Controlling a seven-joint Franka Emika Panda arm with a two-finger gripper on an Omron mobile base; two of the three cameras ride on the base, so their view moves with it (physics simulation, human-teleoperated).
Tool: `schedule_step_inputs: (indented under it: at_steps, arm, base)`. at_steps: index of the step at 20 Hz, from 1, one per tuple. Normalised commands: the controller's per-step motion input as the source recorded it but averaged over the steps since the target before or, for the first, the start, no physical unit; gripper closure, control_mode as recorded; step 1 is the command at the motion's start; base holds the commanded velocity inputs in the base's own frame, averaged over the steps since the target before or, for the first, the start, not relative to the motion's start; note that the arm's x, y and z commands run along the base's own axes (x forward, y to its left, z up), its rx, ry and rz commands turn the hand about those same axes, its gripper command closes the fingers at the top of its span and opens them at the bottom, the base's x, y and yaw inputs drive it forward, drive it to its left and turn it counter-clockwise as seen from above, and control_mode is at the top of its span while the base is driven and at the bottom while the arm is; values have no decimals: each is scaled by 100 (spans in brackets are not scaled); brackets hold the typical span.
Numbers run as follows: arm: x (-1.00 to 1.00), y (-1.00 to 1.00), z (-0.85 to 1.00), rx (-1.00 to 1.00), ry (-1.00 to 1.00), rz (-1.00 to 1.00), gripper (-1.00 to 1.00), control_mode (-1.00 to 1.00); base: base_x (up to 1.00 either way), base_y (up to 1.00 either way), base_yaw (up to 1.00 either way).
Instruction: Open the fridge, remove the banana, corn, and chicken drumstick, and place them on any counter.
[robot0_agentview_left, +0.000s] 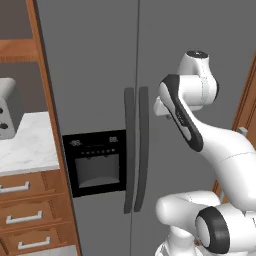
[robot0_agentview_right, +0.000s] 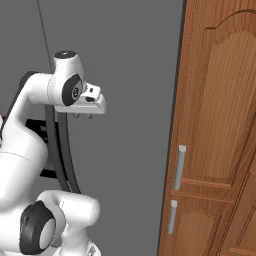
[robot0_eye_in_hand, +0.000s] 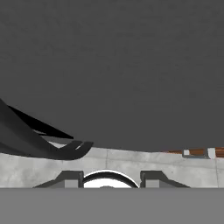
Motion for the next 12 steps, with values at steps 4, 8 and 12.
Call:
schedule_step_inputs:
  at_steps: [4,8,12]
  arm:
    - [0,0,0,0,0,0,-100,100]
    - [0,0,0,0,0,0,-100,100]
    - [0,0,0,0,0,0,-100,100]
  base:
    - [-11,5,0]
    - [-34,42,0]
    - [-52,55,0]
